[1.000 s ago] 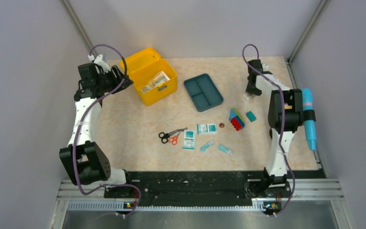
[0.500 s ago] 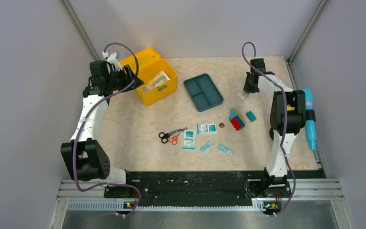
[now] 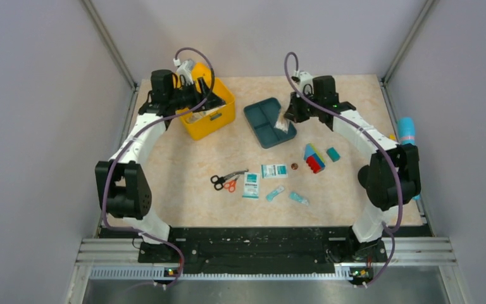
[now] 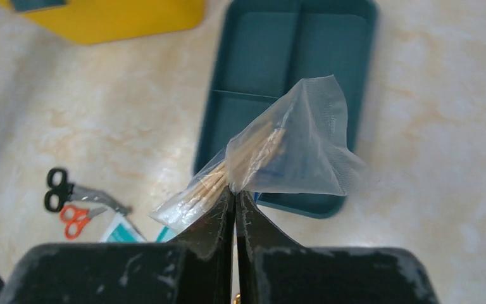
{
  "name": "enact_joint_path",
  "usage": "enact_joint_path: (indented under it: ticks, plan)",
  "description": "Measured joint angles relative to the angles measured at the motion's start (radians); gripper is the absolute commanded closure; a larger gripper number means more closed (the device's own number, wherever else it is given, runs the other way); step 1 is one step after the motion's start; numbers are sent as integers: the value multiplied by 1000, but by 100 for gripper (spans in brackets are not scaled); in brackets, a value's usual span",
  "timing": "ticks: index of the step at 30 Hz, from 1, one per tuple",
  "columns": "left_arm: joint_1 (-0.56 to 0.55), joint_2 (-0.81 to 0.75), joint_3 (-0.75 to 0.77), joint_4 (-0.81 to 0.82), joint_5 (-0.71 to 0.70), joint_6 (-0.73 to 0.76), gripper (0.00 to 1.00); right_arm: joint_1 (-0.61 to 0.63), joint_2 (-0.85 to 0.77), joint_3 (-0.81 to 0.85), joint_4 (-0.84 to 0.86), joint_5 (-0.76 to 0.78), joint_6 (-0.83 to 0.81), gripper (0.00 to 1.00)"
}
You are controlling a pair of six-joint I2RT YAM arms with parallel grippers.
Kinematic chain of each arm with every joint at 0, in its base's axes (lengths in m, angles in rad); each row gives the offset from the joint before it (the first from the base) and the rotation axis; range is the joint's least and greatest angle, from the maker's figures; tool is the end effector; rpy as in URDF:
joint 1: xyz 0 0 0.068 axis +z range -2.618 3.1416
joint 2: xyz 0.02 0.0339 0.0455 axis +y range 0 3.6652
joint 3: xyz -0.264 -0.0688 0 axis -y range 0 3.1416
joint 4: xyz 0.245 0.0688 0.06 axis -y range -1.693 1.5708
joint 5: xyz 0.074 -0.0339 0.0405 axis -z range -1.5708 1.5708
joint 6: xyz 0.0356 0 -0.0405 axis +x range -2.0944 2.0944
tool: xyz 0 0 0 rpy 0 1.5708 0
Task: Organize the medicine kit
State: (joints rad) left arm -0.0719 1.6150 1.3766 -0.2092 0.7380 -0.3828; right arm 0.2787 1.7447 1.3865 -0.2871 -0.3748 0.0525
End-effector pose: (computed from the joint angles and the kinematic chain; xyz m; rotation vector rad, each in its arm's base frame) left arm 0.3717 -0.0508 0.3343 0.1697 2.0340 -1.0284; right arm 0.3827 0.1231 0.2794 -0.4590 2.1809 0.5974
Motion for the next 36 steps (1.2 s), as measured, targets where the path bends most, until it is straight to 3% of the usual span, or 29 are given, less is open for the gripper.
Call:
enact_joint_path:
  ticks: [7, 19, 23, 29, 30, 31, 34, 36]
  plan:
    - [-85, 116, 50, 158, 140, -126, 35, 126, -38, -31, 94, -167, -112, 100]
    - [-179, 185, 158, 160, 131, -92, 38, 188, -33, 23, 170, -258, -120, 100]
    - [-192, 203, 168, 146, 118, -71, 50, 211, -32, 24, 184, -277, -119, 100]
    - [-204, 242, 177, 134, 119, -60, 92, 225, -32, 24, 184, -281, -119, 100]
    - [-205, 243, 177, 133, 121, -61, 99, 225, -32, 24, 184, -279, -119, 98]
    - [-206, 243, 177, 132, 122, -59, 100, 225, -32, 24, 183, -277, -118, 83]
    - [-209, 243, 177, 135, 121, -56, 100, 225, -31, 24, 177, -275, -114, 57]
    - [-208, 243, 177, 129, 110, -51, 100, 225, -31, 30, 156, -274, -120, 48]
